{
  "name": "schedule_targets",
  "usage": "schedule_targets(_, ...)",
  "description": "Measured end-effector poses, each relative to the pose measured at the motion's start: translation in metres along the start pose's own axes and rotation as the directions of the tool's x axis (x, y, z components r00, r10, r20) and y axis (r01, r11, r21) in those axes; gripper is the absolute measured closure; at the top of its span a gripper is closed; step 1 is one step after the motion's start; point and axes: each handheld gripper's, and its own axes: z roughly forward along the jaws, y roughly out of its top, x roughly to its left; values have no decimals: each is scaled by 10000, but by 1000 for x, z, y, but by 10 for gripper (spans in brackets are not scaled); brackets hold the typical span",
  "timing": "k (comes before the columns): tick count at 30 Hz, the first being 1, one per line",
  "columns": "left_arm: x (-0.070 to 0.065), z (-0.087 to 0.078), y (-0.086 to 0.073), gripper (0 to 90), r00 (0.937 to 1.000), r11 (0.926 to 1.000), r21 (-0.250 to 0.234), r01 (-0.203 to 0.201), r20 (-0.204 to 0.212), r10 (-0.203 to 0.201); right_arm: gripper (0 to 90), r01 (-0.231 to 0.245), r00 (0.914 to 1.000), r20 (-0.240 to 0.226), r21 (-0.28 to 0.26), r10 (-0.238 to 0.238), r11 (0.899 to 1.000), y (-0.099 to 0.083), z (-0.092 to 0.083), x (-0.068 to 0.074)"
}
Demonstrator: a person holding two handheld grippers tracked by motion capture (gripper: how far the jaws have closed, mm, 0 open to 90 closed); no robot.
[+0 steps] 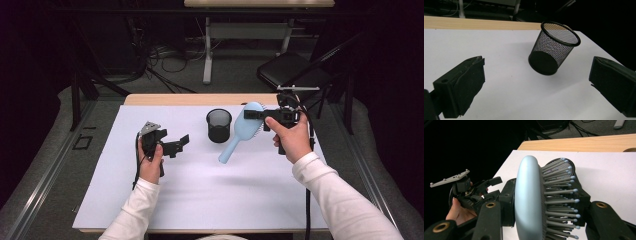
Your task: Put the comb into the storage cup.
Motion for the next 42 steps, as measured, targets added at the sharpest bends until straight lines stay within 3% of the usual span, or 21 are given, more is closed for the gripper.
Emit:
schedule_targets(18,7,-1,3,6,9995,9992,358,-165,-273,175,498,323,9982,507,-128,-316,9994,18,1,4)
schedule_targets(30,6,-3,4,6,9993,9991,344,-228,-275,238,498,825,9914,1037,-238,-796,9963,35,6,14)
schedule_targets(42,6,-3,5,6,9993,9990,364,-257,-263,266,498,1013,9858,1376,-317,-961,9944,51,12,22)
